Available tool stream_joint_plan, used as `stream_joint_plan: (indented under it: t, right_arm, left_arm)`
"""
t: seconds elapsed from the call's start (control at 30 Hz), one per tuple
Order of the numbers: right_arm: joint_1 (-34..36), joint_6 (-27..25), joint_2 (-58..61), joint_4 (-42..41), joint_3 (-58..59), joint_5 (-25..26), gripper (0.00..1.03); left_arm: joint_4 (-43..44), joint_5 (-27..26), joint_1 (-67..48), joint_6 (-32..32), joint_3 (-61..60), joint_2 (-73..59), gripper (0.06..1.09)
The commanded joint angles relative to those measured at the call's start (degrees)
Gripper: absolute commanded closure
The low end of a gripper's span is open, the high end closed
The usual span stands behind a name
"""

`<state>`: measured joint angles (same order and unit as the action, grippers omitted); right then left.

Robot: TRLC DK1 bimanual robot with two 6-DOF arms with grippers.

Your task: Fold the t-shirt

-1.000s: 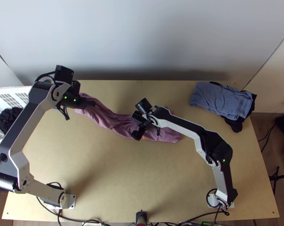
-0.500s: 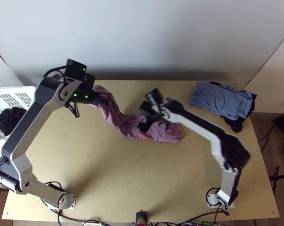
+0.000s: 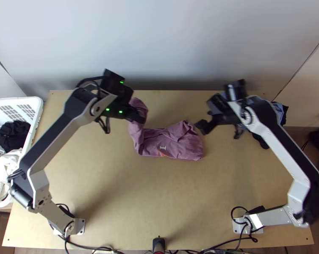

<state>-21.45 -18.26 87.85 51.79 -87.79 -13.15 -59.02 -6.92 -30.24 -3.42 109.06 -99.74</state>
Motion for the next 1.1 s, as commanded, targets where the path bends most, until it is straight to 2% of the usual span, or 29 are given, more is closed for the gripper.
stream_joint_plan:
  t: [0.0, 0.2, 0.57, 1.07]
  right_arm:
    - [7.30, 0.86, -9.54, 2.00, 5.70, -0.12, 0.04]
    - [9.85, 1.74, -13.59, 2.26, 10.36, -0.12, 0.04]
    - [12.75, 2.00, -14.73, 2.70, 12.03, -0.12, 0.04]
    - [14.77, 1.65, -19.65, 4.20, 15.19, -0.12, 0.04]
  left_arm:
    - [3.57, -1.52, -5.01, -0.53, 3.53, -4.76, 1.05]
    - [8.93, -2.57, -8.87, -3.35, 6.78, -9.94, 1.05]
    - [9.19, -2.57, -17.75, -4.14, 18.12, -20.84, 1.05]
    - [11.12, -2.57, -19.07, -4.40, 18.12, -32.36, 1.05]
